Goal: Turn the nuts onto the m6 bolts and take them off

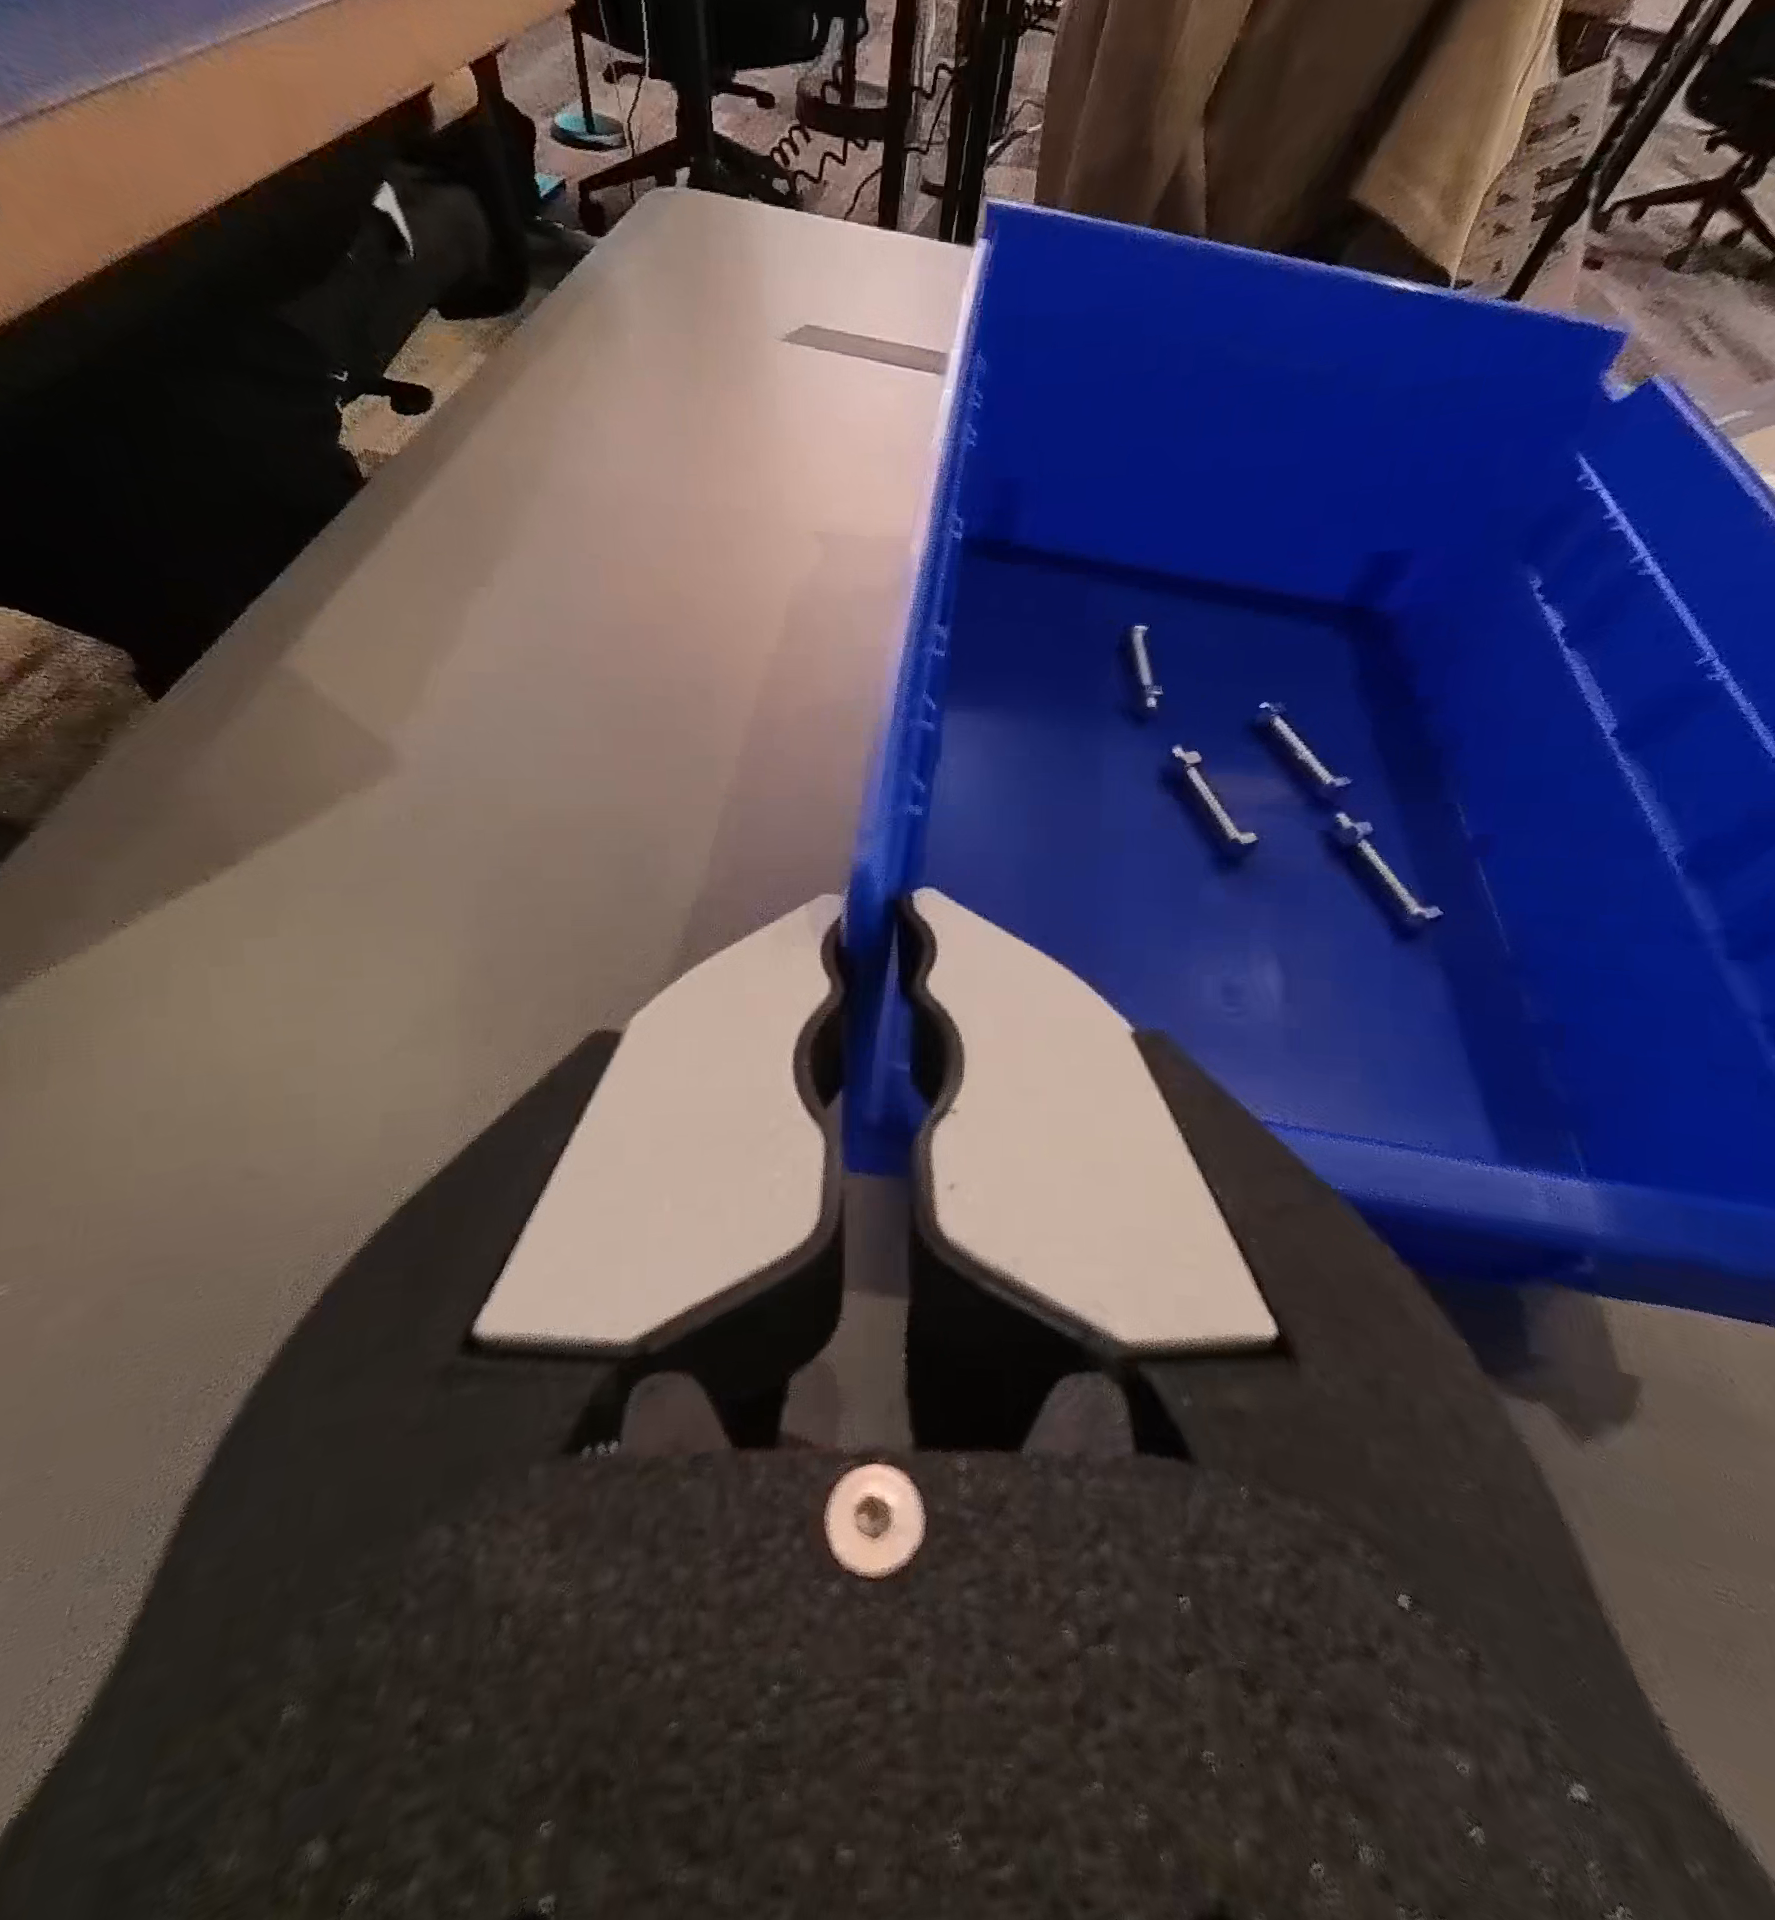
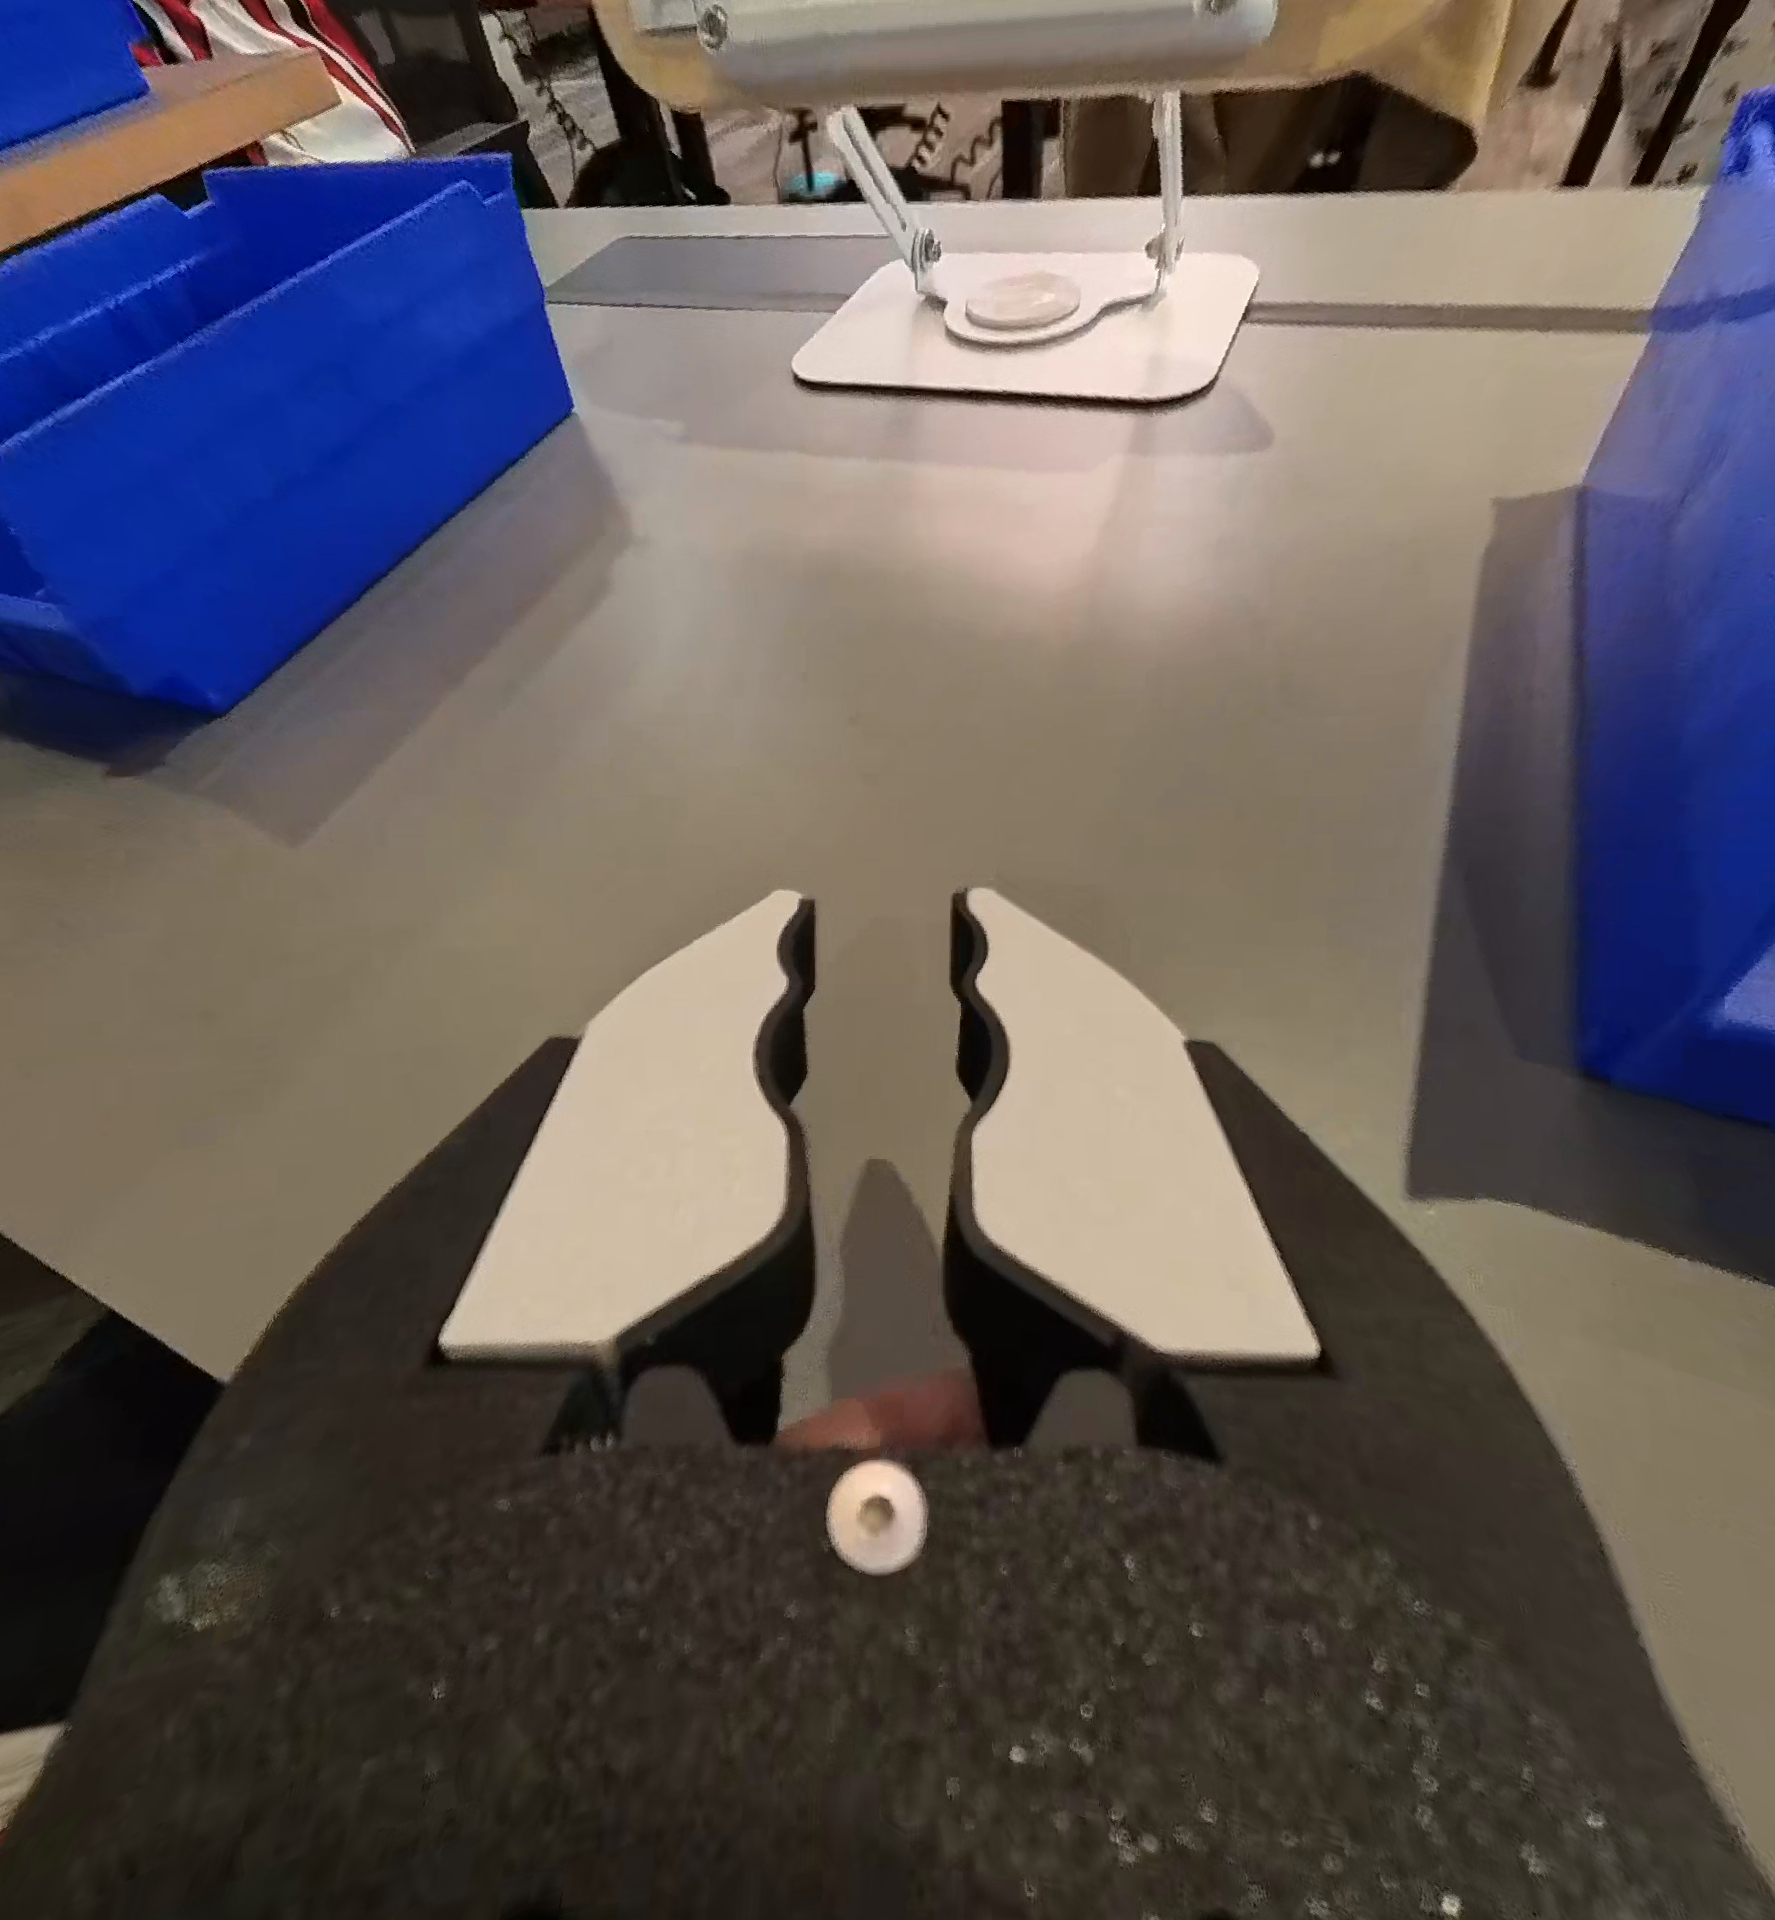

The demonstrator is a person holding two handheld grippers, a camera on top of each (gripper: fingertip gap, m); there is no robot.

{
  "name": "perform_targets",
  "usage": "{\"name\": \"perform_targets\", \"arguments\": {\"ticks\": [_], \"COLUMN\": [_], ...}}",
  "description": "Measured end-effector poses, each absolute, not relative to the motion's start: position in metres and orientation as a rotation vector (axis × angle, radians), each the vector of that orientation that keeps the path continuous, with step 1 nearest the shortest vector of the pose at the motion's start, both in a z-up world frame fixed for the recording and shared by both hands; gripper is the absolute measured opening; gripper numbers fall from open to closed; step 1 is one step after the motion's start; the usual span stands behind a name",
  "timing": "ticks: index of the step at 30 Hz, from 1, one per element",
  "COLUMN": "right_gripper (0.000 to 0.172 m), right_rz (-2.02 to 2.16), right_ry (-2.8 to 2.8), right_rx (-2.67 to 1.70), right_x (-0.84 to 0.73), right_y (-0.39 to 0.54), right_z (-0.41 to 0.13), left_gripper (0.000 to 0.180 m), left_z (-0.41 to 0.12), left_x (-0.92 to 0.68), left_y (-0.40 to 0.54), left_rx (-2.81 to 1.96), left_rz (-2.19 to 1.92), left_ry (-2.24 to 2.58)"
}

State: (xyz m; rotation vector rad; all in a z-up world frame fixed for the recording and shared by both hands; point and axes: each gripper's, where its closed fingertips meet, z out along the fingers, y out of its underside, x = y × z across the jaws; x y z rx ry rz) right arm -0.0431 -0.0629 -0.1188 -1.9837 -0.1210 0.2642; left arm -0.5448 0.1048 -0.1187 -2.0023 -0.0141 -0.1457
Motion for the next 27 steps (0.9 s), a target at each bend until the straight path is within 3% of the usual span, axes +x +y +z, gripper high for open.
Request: {"name": "perform_targets", "arguments": {"ticks": [16, 19, 24, 27], "right_gripper": [0.024, 0.025, 0.03, 0.041], "right_rz": [0.274, 0.237, 0.141, 0.089], "right_ry": [-0.117, -0.137, -0.173, -0.145], "right_rx": [-2.009, -1.993, -1.913, -1.872], "right_x": [-0.043, -0.04, -0.03, -0.025], "right_y": [-0.07, -0.065, -0.038, -0.008], "right_z": [-0.124, -0.12, -0.099, -0.091], "left_gripper": [0.005, 0.032, 0.041, 0.055], "left_z": [-0.119, -0.116, -0.036, -0.016], "left_x": [-0.55, -0.555, -0.538, -0.463], "left_y": [0.12, 0.115, 0.074, 0.057], "left_rx": [-1.99, -1.973, -1.688, -1.656], "left_rz": [-0.253, -0.247, -0.16, -0.357], "left_ry": [0.032, -0.005, 0.003, 0.096]}}
